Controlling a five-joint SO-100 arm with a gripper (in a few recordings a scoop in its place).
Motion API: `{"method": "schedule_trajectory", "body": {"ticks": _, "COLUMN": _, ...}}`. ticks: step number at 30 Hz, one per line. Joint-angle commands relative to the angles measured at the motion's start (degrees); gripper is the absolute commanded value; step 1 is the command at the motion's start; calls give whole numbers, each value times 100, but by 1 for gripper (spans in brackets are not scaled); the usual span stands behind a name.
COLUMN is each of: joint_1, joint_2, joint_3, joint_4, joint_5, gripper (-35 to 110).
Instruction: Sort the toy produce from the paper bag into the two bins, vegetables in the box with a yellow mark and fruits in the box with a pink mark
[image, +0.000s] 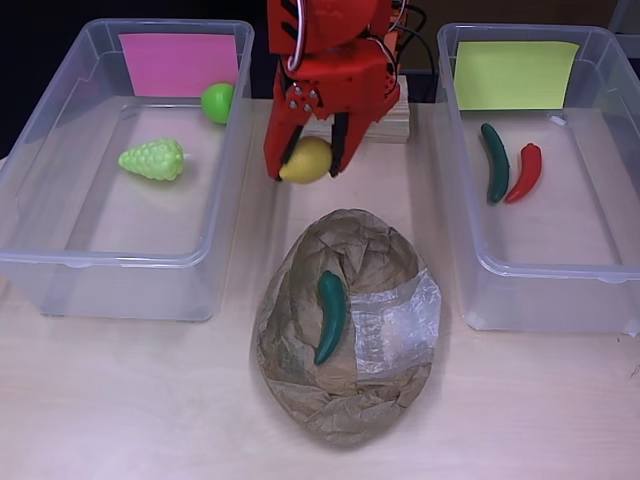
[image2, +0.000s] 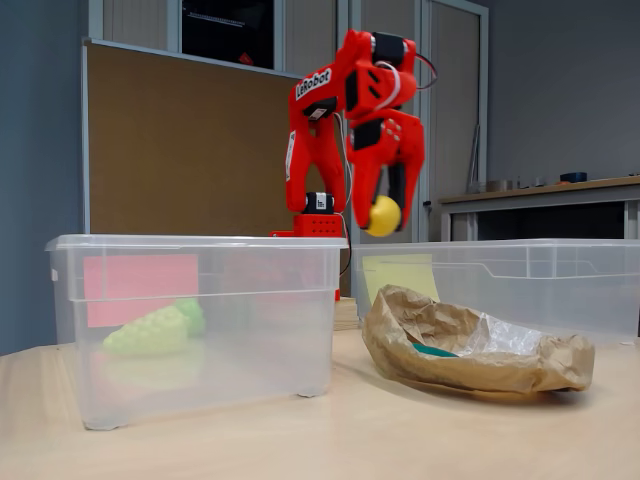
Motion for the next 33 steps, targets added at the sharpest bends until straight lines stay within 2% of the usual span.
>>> {"method": "schedule_trajectory", "body": {"ticks": 1, "joint_1": 905, "joint_2": 870, "joint_3": 272, "joint_4": 272, "joint_5": 114, "gripper": 18}}
{"method": "schedule_trajectory", "body": {"ticks": 7, "joint_1": 2637, "joint_2": 1538, "joint_3": 809, "joint_4": 185, "joint_5": -229, "gripper": 19}}
{"method": "schedule_trajectory", "body": {"ticks": 16, "joint_1": 5071, "joint_2": 1318, "joint_3": 1336, "joint_4": -422, "joint_5": -694, "gripper": 19}}
{"method": "schedule_trajectory", "body": {"ticks": 22, "joint_1": 5660, "joint_2": 1354, "joint_3": 2435, "joint_4": -1617, "joint_5": -826, "gripper": 19}}
{"method": "schedule_trajectory", "body": {"ticks": 26, "joint_1": 5897, "joint_2": 1178, "joint_3": 2733, "joint_4": -1951, "joint_5": -923, "gripper": 19}}
{"method": "schedule_trajectory", "body": {"ticks": 33, "joint_1": 6152, "joint_2": 1143, "joint_3": 2979, "joint_4": -2153, "joint_5": -1072, "gripper": 36}}
